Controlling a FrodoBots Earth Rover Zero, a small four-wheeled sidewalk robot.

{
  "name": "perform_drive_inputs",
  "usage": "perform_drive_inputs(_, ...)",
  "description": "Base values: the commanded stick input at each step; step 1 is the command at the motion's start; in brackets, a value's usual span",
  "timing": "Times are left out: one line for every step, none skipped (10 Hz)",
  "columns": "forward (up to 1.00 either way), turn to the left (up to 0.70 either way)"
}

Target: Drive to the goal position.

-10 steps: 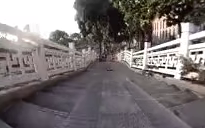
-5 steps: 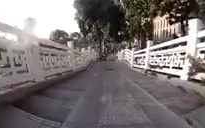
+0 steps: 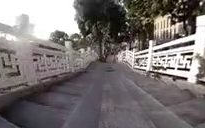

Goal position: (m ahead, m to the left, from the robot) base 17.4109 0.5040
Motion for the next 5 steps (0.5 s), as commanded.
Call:
perform_drive_inputs(0.45,0.0)
perform_drive_inputs(0.45,0.0)
perform_drive_inputs(0.45,0.0)
perform_drive_inputs(0.45,0.0)
perform_drive_inputs(0.45,0.0)
